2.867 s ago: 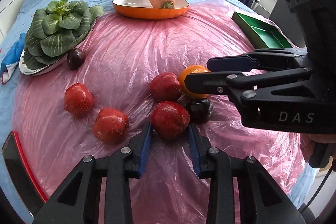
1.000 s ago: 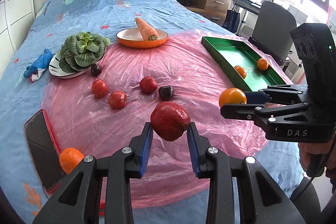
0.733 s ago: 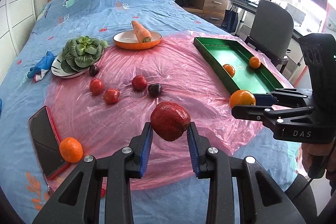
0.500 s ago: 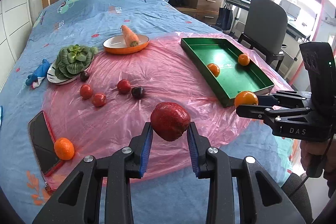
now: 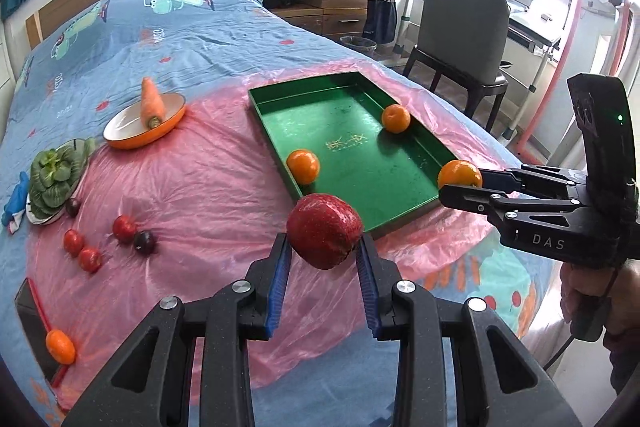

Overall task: Organize fruits
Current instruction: 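Carry the tomato and orange to the green tray with both tools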

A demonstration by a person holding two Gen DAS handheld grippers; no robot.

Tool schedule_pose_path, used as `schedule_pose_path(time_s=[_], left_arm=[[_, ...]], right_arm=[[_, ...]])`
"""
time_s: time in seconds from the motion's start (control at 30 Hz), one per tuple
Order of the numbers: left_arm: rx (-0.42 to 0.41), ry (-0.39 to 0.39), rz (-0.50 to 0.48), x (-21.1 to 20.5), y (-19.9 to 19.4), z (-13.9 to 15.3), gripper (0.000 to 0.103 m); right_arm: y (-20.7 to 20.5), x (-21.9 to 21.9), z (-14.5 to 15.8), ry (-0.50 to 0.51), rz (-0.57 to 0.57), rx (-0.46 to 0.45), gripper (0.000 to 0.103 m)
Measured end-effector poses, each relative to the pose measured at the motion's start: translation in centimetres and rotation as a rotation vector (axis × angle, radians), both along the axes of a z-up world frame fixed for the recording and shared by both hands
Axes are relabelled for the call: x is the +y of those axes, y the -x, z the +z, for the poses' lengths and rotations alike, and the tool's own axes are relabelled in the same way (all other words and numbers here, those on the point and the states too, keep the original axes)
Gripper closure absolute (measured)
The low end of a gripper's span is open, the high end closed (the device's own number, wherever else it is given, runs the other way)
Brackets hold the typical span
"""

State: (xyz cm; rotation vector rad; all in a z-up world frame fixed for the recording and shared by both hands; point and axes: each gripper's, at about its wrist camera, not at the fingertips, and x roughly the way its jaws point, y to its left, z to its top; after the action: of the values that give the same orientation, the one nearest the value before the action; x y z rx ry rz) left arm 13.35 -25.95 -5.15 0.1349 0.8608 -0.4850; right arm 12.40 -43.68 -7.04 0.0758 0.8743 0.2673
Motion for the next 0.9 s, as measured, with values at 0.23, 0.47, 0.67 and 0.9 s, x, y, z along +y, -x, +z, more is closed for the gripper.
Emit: schedule_pose_path(time_s=[0.23, 0.47, 0.67, 0.9], left_arm=[[0.043, -0.002, -0.031, -5.2, -4.1, -1.7, 0.074], [0.104, -0.046, -0.028, -7.8, -7.2, -5.1, 0.074], [0.142, -0.070, -0.032, -8.2, -8.2, -7.5, 0.074], [0.181, -0.087, -0.031, -8.2, -8.7, -9.3, 0.074]], right_arm=[[-3.9, -3.8, -1.3, 0.035, -0.066, 0.010, 0.036], [-7.2, -4.6, -4.0, 0.064, -0.074, 0.046, 0.036], [-8.8, -4.2, -6.4, 0.101, -0.063, 0.083, 0.036], [-8.8, -3.7, -7.2, 0.146, -0.056, 0.078, 0.035]])
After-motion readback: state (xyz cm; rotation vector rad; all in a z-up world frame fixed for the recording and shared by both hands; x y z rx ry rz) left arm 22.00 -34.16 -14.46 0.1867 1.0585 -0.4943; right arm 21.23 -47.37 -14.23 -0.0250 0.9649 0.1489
